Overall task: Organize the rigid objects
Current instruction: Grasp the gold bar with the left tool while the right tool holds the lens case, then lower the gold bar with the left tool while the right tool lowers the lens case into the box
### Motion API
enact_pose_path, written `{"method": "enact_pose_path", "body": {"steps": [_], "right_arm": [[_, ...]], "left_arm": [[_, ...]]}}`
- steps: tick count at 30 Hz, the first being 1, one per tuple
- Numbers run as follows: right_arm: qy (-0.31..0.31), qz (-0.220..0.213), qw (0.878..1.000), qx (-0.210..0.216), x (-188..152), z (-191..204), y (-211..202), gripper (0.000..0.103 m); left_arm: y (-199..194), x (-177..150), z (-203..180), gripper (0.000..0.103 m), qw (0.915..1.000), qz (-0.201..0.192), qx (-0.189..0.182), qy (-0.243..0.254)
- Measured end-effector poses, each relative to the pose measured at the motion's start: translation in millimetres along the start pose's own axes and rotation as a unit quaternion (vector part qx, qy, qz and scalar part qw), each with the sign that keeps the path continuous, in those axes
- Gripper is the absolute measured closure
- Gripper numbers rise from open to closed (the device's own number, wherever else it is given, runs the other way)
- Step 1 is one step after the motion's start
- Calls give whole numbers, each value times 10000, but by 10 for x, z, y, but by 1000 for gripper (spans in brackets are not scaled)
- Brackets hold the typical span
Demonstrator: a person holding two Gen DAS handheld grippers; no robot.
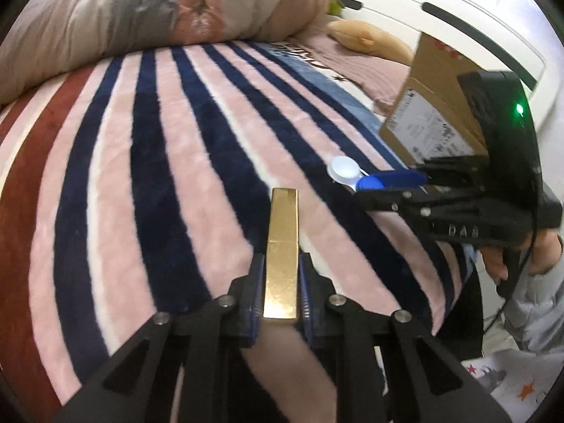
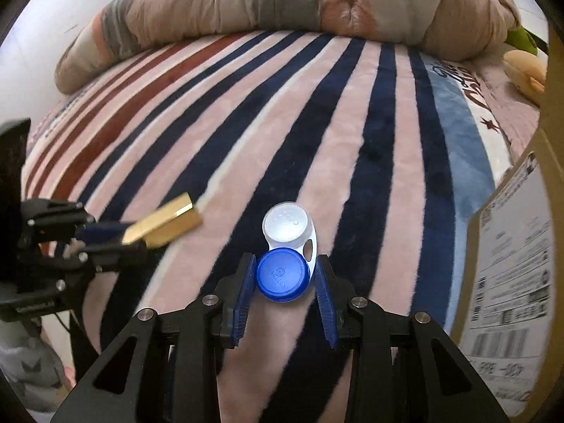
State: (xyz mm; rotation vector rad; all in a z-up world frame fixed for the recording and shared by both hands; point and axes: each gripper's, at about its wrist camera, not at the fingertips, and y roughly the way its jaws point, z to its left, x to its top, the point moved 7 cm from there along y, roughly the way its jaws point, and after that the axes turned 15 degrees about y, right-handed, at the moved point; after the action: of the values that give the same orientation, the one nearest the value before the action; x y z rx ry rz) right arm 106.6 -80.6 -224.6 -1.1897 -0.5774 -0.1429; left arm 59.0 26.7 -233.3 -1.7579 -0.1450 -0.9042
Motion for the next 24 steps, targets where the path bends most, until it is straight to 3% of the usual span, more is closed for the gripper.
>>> {"method": "enact_pose_path", "body": {"steps": [8, 13, 19, 24], "right_arm": [[129, -446, 9985, -301, 34, 21, 100, 73], [17, -642, 9976, -248, 80, 101, -91, 75], [-186, -1207, 9919, 349, 226, 322, -864, 75], [-32, -1903, 9808, 437, 376, 26, -1718, 75]], "left_arm": [[194, 119, 30, 87, 9982, -307, 421, -294], [53, 131, 37, 88, 9974, -467, 403, -361], [-493, 324, -21, 88, 9944, -831, 641, -112], [-1009, 857, -368, 88, 9876, -1379, 615, 431]]}}
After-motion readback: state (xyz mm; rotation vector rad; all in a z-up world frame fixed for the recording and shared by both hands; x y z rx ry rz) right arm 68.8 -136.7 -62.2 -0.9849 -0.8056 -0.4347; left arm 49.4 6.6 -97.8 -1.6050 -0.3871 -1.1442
